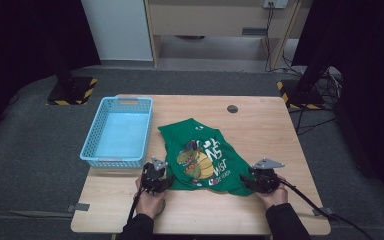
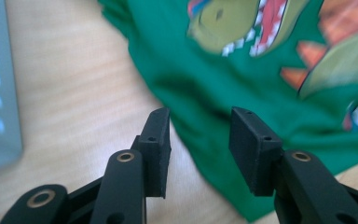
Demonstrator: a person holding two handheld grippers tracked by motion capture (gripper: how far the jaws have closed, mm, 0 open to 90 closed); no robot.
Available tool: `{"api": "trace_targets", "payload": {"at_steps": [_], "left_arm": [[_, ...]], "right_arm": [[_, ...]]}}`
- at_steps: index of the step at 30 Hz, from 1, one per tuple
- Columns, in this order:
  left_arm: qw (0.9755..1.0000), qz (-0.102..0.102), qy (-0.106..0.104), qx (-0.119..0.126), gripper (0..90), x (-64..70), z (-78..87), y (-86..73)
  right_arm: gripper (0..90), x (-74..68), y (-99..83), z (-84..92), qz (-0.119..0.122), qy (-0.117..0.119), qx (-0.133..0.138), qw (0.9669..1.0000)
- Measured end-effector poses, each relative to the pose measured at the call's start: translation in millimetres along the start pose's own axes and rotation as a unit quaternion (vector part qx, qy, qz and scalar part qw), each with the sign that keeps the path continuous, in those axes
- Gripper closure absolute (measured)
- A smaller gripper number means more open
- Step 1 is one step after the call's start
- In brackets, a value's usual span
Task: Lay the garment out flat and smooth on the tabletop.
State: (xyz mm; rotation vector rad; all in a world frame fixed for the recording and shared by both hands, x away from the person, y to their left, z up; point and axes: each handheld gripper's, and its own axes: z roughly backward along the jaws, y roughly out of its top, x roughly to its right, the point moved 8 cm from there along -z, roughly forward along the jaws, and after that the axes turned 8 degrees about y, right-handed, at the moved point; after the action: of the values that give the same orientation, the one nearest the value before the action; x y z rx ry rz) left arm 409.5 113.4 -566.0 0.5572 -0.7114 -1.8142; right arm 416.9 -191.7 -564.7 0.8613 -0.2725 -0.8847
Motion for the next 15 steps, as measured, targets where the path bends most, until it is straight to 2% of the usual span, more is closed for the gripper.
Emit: {"api": "trace_targets", "payload": {"at_steps": [5, 10, 12, 15], "left_arm": [[0.9995, 0.004, -0.006, 0.031, 47.5, 2.0, -0.3, 29.6], [0.9993, 0.004, 0.001, 0.038, 44.4, 3.3, -16.4, 50.3], [0.9994, 0.005, 0.000, 0.034, 44.2, 4.1, -26.0, 54.7], [0.9996, 0.001, 0.004, 0.028, 42.7, 5.5, -38.9, 55.2]], "right_arm": [[38.7, -4.1, 34.2, -1.6, -0.011, 0.024, 0.055, 0.9981], [36.7, -0.9, 53.8, -16.2, -0.027, 0.034, 0.089, 0.9951], [36.4, 1.7, 56.1, -24.9, -0.034, 0.039, 0.091, 0.9945], [36.0, 7.7, 53.7, -40.6, -0.030, 0.027, 0.076, 0.9963]]}}
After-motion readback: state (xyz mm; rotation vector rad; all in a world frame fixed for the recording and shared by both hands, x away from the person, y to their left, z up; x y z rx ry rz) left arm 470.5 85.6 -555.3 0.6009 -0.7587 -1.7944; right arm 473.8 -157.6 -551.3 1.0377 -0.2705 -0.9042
